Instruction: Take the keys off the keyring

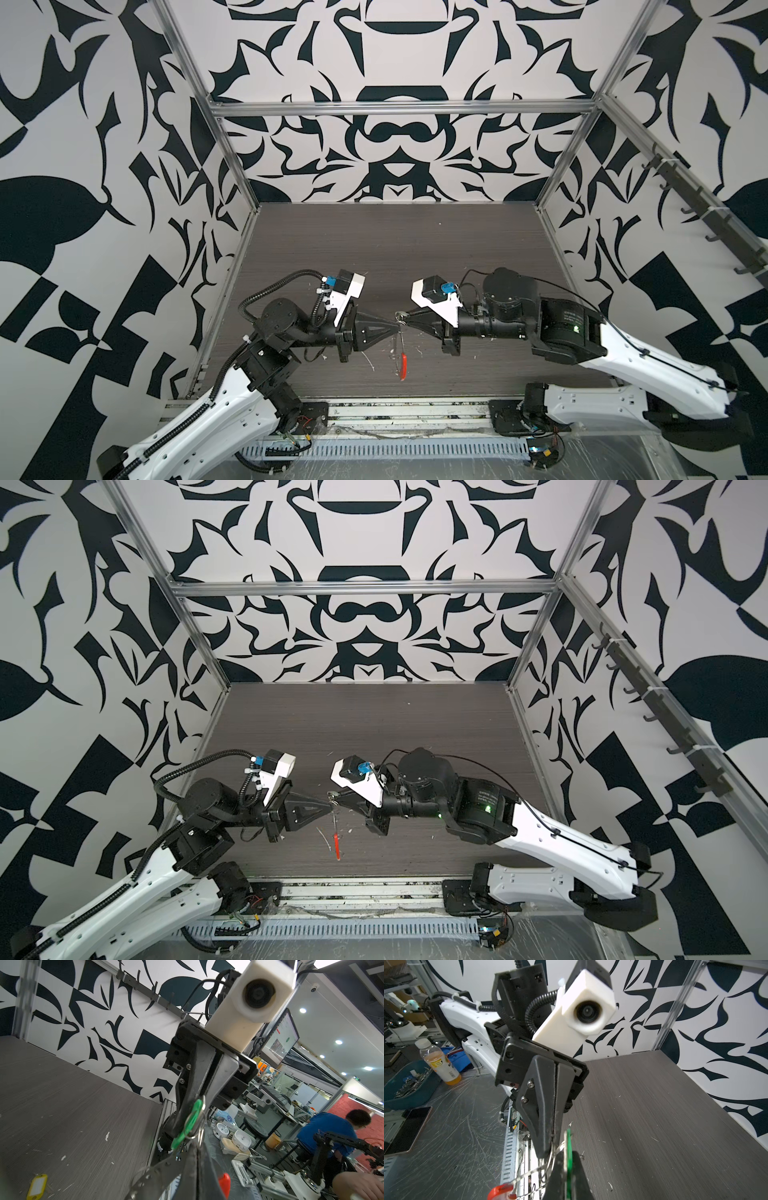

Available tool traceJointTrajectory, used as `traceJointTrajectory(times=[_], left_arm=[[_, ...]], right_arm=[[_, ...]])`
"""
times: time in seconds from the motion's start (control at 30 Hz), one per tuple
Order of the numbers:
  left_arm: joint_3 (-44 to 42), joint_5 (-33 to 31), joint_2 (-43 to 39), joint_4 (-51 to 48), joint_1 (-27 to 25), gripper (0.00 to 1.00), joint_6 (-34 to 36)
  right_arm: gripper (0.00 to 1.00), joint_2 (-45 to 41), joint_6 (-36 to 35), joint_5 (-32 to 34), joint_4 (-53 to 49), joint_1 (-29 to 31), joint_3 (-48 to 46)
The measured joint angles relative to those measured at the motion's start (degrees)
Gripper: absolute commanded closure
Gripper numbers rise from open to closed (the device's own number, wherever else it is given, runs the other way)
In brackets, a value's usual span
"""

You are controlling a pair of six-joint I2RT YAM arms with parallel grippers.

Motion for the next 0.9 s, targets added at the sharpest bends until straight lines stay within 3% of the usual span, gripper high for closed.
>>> traceJointTrajectory(times=[0.4,0.8,0.9], left_arm=[[-1.2,2.6,1.1,8.3,0.2,1.0,-4.7],[-3.8,1.2,2.3,21.2,0.5,1.0,-9.6],[-4.1,-0.4,2.2,22.8,0.5,1.0,-10.0]], right_arm=[[1.0,3.7,-2.3,-4.8,-3.7,-0.5,5.2],[1.0,3.7,0.3,-5.7,4.2,-0.8,2.3],[0.95,3.7,1.0,-5.4,5.4,-0.8,2.3]])
